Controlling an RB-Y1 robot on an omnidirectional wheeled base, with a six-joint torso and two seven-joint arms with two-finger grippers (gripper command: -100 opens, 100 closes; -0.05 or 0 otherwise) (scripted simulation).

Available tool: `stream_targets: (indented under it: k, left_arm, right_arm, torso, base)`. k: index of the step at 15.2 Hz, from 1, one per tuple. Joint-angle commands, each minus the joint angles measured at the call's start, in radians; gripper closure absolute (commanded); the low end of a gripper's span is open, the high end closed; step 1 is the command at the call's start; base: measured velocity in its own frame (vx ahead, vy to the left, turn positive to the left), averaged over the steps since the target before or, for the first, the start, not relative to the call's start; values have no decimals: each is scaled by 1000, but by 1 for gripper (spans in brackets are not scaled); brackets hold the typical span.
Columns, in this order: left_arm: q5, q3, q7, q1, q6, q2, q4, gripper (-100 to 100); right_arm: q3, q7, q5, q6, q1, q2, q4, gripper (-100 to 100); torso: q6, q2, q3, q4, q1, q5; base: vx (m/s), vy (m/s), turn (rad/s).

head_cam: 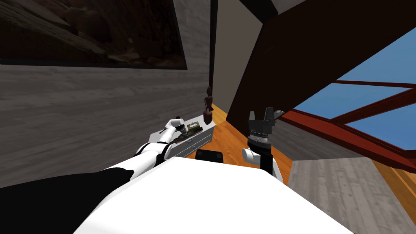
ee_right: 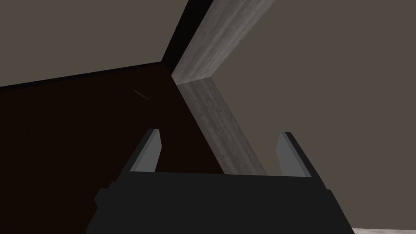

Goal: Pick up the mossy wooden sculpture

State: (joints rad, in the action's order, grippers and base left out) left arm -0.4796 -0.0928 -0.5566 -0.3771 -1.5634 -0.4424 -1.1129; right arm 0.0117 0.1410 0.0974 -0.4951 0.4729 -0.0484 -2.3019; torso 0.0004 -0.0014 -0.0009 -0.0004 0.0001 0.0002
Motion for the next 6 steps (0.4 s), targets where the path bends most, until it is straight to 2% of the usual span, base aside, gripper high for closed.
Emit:
stream_targets:
  k: [1,2,3,5,6]
  left_arm:
    - [0,0,0,0,0,0,0,100]
    - [0,0,0,0,-1,0,0,100]
    - [-9,-1,-10,-11,-35,-14,-24,100]
    - [-13,-1,-14,-15,-49,-19,-35,100]
    - [-10,-1,-11,-10,-35,-14,-26,100]
  right_arm:
    - [0,0,0,0,0,0,0,0]
    - [0,0,0,0,0,0,0,0]
    - [0,0,0,0,0,0,0,0]
    - [0,0,0,0,0,0,0,0]
    - [0,0,0,0,0,0,0,0]
  torso:
    - [0,0,0,0,0,0]
    - [0,0,0,0,0,0]
    - [0,-1,0,0,1,0]
    - [1,0,0,1,1,-1]
    - [1,0,1,1,1,-1]
  base:
    - [0,0,0]
    - [0,0,0]
    - [-12,-2,-5]
    - [-19,3,-6]
    - [-9,4,-2]
